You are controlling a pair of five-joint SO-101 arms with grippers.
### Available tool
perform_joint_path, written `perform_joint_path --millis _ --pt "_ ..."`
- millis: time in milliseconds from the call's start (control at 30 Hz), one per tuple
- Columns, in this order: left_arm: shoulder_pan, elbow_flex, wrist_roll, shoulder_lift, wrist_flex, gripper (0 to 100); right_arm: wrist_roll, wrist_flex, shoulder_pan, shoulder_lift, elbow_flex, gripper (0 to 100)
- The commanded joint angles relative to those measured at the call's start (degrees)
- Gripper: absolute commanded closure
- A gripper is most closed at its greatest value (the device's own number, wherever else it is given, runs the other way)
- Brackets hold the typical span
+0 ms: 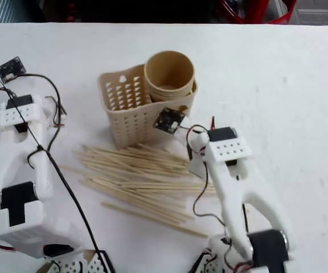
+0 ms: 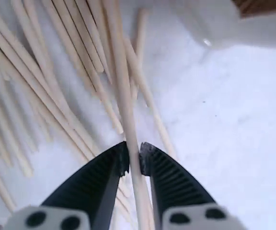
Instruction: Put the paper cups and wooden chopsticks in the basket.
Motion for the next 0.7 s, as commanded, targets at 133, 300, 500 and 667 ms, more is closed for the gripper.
perform_joint_path --millis 133,300,500,667 --pt "-0.22 -0.62 0.62 -1.27 -1.23 85 -0.62 13.93 -1.36 -28.70 -2.55 98.2" --pt "-0.22 -0.53 0.62 -1.27 -1.23 85 -3.78 21.49 -7.96 -38.81 -5.10 98.2" --pt "-0.22 -0.44 0.62 -1.27 -1.23 85 -9.14 27.21 -15.78 -39.96 -16.35 98.2" --pt "-0.22 -0.44 0.62 -1.27 -1.23 85 -17.41 24.40 -19.38 -34.42 -29.80 98.2"
